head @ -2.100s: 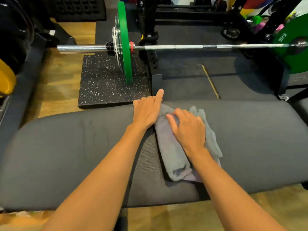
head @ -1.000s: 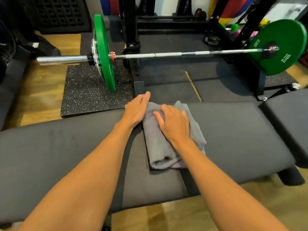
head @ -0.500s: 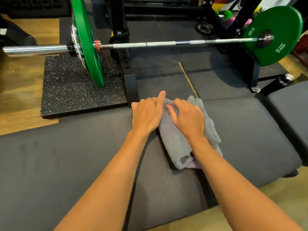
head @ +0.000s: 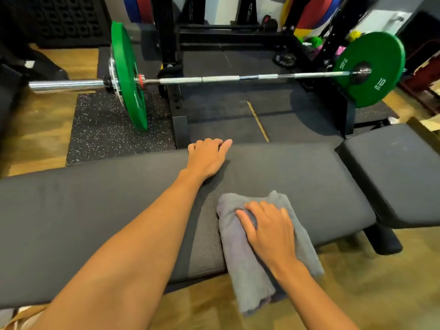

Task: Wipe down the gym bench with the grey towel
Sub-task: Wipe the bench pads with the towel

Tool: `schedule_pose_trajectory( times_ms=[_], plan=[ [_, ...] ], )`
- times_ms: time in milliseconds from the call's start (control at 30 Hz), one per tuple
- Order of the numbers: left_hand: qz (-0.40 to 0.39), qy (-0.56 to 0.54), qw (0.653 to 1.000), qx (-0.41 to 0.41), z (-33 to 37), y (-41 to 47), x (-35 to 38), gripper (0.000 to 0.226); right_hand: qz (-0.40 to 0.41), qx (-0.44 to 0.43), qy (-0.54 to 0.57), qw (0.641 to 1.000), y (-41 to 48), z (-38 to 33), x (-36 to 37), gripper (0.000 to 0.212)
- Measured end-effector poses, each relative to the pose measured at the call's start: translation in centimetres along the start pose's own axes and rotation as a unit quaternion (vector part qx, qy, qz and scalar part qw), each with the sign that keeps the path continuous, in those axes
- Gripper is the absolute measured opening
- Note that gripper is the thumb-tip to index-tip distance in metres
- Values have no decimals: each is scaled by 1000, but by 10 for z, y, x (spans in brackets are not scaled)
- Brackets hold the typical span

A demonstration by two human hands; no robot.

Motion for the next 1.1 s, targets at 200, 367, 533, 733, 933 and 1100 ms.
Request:
schedule_pose_trajectory(
  times_ms=[200,367,533,733,933,1100],
  plan=[
    [97,-33,995,20,0,7,19,52,68,57,-3,996,65,37,23,29],
    [123,-27,992,31,-4,16,28,57,7,52,-46,998,201,63,61,33],
    [91,-33,995,22,1,10,21,53,7,31,25,999,151,55,38,30],
    [53,-18,998,6,37,17,30,54,11,19,19,1000,-9,64,-15,24],
    [65,-111,992,-16,53,28,53,67,46,12,17,999,9,86,-8,28],
    [80,-150,985,-23,47,35,61,62,20,27,-28,999,171,121,33,34]
  ],
)
Point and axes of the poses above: each hand's wrist, its own y-axis towards the middle knuckle, its own x-axis out of the palm, z = x × y, the point moved 3 cm from there along y, towards the middle knuckle, and after that the axes turned 10 degrees about -x, right-handed, at the moved point
